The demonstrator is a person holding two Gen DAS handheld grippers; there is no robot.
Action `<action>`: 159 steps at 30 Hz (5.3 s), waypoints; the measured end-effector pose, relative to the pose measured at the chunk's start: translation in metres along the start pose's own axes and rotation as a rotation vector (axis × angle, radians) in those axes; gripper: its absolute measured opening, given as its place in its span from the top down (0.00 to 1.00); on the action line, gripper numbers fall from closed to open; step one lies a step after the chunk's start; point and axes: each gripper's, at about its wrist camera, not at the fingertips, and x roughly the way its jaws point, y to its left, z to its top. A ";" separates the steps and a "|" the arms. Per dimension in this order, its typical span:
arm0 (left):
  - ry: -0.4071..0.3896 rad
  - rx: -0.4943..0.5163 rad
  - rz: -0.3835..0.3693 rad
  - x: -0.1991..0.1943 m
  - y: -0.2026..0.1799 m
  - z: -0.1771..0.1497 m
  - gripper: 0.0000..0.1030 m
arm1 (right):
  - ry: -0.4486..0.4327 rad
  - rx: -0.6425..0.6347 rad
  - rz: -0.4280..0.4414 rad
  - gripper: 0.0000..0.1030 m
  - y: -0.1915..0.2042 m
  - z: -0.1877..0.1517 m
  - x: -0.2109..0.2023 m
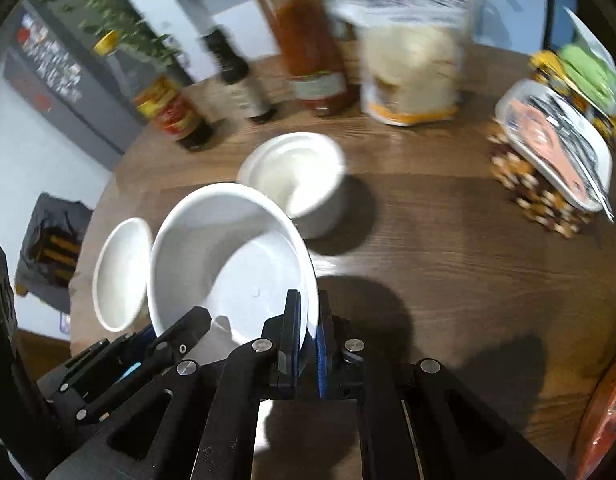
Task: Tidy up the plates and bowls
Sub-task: 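Lift the smaller white bowl with the right gripper over the large white bowl, then lower the smaller white bowl into the large white bowl and open the right gripper, then move the right gripper toward the white ramekin, then close the right gripper on the white ramekin's rim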
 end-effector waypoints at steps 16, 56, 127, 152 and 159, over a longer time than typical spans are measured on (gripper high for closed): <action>0.003 -0.098 0.096 -0.014 0.146 0.019 0.84 | 0.057 -0.146 0.085 0.93 0.144 0.015 0.050; 0.132 -0.035 0.061 0.025 0.166 0.021 0.57 | 0.150 -0.181 -0.050 0.92 0.173 0.013 0.093; -0.103 -0.053 0.347 -0.017 -0.008 0.023 0.02 | -0.075 -0.218 -0.171 0.40 -0.008 0.021 -0.019; -0.053 -0.021 0.433 0.052 -0.039 0.082 0.02 | 0.021 -0.166 -0.202 0.40 -0.045 0.085 0.056; -0.035 -0.065 0.416 0.055 -0.030 0.090 0.02 | -0.005 -0.196 -0.219 0.40 -0.040 0.091 0.057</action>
